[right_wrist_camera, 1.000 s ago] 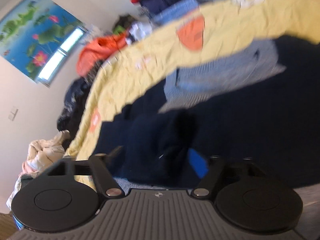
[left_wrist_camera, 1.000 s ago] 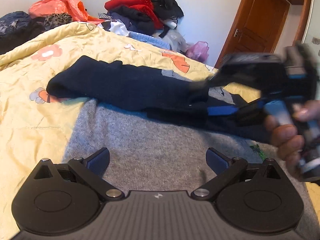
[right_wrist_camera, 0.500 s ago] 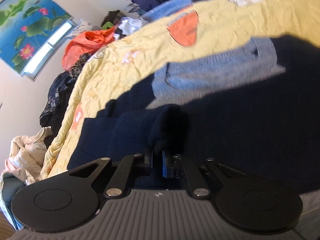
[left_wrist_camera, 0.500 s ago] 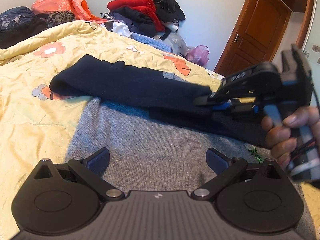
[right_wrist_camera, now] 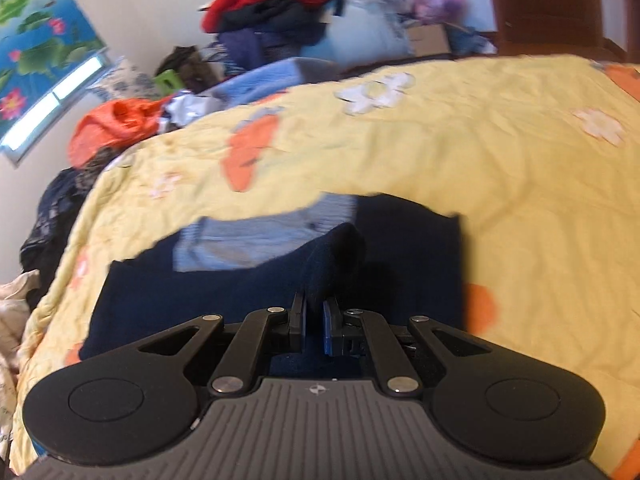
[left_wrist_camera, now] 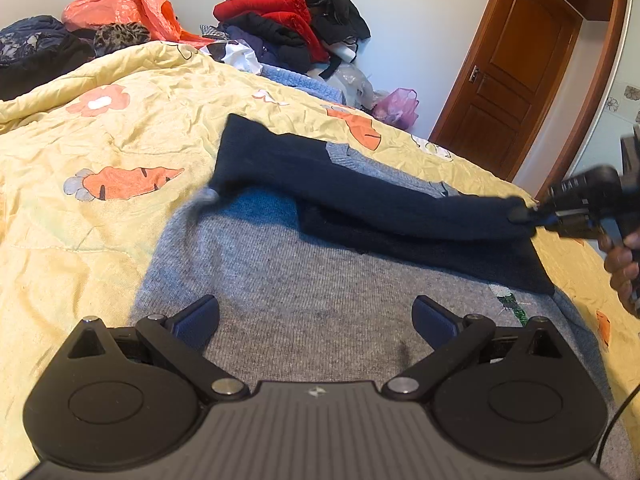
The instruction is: Fold small clothes
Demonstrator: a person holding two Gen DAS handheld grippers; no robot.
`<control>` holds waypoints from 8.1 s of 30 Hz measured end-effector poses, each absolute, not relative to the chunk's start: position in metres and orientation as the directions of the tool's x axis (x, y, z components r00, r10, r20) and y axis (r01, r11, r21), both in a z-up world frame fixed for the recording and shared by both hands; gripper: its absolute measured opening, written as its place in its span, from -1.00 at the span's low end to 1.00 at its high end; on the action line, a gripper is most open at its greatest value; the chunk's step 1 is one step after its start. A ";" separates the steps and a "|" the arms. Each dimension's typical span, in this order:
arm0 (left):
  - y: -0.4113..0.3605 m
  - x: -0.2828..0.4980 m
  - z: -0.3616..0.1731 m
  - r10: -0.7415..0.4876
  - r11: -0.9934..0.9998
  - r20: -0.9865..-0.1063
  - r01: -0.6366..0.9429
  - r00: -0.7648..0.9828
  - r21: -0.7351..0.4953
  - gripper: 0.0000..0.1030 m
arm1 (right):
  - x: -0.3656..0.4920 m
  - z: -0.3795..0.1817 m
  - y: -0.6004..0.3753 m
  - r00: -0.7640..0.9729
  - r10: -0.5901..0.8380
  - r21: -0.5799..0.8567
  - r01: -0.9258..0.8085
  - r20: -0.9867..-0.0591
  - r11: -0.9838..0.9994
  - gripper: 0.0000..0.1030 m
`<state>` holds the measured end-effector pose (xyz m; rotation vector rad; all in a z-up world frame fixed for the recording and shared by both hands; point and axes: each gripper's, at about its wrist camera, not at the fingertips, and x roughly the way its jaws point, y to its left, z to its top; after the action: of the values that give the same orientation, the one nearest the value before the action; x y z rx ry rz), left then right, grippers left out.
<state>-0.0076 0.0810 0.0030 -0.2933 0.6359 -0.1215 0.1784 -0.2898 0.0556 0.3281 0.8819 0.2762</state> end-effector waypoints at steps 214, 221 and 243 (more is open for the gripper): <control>0.032 -0.026 0.002 -0.027 0.999 -0.667 0.049 0.744 0.014 1.00 | -0.082 -0.003 -0.243 0.758 0.093 -0.006 -0.127 -0.645 0.992 1.00; 0.031 -0.028 0.003 -0.023 0.998 -0.674 0.051 0.738 0.022 1.00 | -0.082 -0.003 -0.243 0.759 0.094 -0.005 -0.127 -0.645 0.992 1.00; 0.029 -0.069 0.014 -0.048 0.999 -0.719 0.036 0.693 -0.032 1.00 | -0.082 -0.003 -0.244 0.757 0.095 -0.005 -0.129 -0.646 0.992 1.00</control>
<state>-0.0690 0.0288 0.0145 -0.0156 0.8033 -0.0469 -0.0816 -0.2436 -0.0033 -0.0505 0.7014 0.1226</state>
